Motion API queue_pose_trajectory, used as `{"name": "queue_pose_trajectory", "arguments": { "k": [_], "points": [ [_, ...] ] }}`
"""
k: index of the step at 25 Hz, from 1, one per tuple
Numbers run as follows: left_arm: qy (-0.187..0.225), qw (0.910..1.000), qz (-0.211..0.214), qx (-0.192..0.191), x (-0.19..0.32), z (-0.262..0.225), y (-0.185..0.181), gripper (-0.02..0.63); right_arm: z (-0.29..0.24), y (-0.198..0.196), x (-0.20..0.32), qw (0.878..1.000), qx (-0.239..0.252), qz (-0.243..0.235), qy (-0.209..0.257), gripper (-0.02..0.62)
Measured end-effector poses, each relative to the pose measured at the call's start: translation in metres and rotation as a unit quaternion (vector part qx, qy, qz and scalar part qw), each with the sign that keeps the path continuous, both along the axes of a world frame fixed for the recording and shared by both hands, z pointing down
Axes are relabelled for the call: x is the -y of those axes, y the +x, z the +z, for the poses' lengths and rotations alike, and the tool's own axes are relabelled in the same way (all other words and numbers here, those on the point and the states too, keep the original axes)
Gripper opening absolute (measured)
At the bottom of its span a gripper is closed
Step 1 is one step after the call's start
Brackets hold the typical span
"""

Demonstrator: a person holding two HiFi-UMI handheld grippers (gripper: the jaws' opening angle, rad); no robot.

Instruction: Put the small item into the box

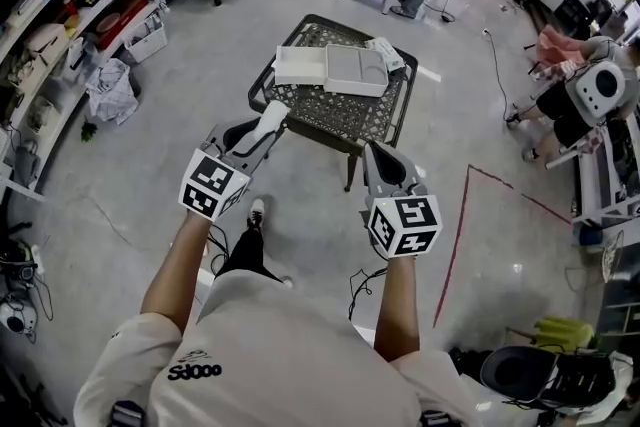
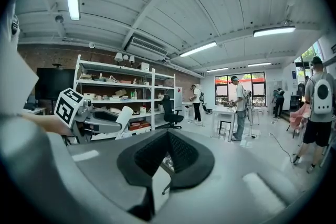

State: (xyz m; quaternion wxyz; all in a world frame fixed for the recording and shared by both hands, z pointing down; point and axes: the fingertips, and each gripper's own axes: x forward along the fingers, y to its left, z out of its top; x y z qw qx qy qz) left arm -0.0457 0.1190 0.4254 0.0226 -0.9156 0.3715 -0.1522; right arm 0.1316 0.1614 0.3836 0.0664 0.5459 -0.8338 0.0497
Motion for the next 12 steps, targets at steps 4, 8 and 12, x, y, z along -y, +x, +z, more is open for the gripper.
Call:
{"name": "queue_pose_trajectory", "arguments": {
  "k": [4,8,12],
  "points": [
    [0.0,1.0,0.002,-0.003,0.035,0.004,-0.001,0.126,0.001,-0.003,0.029,1.0,0.029,-0.006,0.003,0.011],
    [-0.004,0.9999,0.01,-0.004,0.079,0.011,-0.004,0.126,-0.001,-0.009,0.07,0.999,0.052,-0.011,0.006,0.011],
    [-0.009,0.9998,0.014,-0.007,0.124,0.012,-0.005,0.126,-0.006,-0.008,0.11,0.998,0.063,-0.004,0.01,0.011]
  ]
}}
